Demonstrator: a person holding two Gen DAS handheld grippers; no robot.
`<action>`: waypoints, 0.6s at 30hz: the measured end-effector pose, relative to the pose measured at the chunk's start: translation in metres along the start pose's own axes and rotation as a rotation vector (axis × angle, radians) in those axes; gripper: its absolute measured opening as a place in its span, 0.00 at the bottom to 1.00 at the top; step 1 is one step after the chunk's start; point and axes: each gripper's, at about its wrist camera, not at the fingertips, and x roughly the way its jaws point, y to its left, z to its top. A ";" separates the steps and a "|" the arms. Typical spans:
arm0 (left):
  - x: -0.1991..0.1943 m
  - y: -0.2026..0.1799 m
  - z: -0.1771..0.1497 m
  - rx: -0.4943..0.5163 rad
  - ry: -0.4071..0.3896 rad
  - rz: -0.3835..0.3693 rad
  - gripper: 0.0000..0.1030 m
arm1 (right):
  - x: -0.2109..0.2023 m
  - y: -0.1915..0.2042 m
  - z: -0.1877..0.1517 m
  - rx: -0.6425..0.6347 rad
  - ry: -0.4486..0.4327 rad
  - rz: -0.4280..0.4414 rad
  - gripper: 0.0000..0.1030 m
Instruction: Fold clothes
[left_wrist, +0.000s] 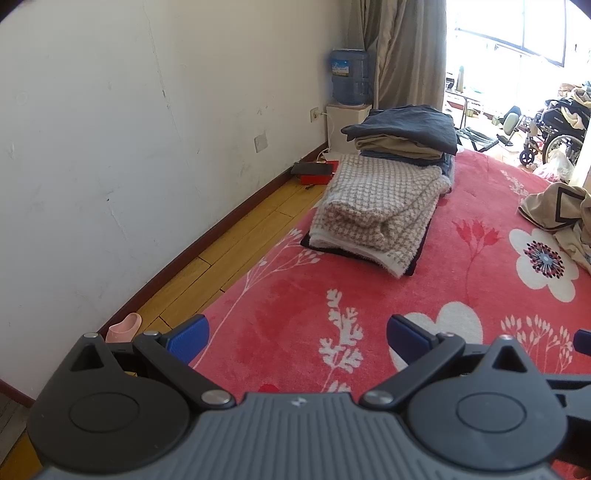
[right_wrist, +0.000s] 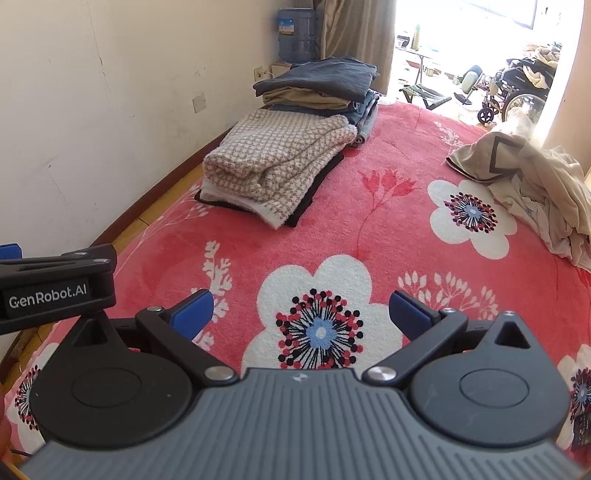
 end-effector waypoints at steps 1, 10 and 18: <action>0.000 0.000 0.000 0.000 -0.001 0.000 1.00 | 0.000 0.000 0.000 -0.001 0.000 0.000 0.99; 0.000 -0.001 0.000 0.002 0.001 0.004 1.00 | 0.001 0.000 0.000 -0.004 0.003 0.001 0.99; 0.005 0.005 0.000 0.003 -0.009 -0.017 1.00 | 0.000 -0.002 0.000 0.017 -0.013 -0.012 0.99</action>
